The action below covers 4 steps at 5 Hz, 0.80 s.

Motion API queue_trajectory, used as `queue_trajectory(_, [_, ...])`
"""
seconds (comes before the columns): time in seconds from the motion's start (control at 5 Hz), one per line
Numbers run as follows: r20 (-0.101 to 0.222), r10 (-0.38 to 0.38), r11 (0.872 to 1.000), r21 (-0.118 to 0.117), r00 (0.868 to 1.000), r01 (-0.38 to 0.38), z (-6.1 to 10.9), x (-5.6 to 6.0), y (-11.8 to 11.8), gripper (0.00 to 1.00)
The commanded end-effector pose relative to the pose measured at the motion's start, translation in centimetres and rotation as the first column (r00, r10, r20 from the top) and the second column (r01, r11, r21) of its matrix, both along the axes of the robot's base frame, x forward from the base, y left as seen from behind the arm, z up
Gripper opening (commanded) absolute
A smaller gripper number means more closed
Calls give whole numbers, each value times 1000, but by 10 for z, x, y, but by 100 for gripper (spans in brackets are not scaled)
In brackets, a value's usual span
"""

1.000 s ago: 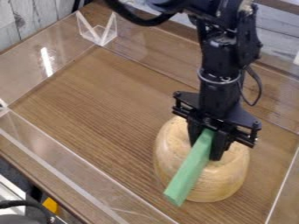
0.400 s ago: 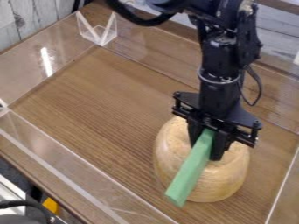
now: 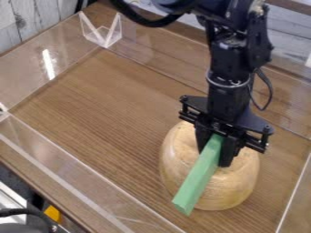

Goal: Put the green block in the brown bowl

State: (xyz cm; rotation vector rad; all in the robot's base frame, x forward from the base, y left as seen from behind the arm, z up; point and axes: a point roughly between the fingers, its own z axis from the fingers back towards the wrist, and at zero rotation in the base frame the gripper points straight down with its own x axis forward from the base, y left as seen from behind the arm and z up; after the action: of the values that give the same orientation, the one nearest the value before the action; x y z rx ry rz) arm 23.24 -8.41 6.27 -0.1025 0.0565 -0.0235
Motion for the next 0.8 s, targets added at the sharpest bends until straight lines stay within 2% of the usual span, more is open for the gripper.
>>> queue_trajectory(0.0, [-44, 8, 1000, 17, 999, -7, -14, -7, 1, 0])
queue_trajectory(0.6, [-61, 19, 1000, 21, 998, -18, -17, -13, -1, 0])
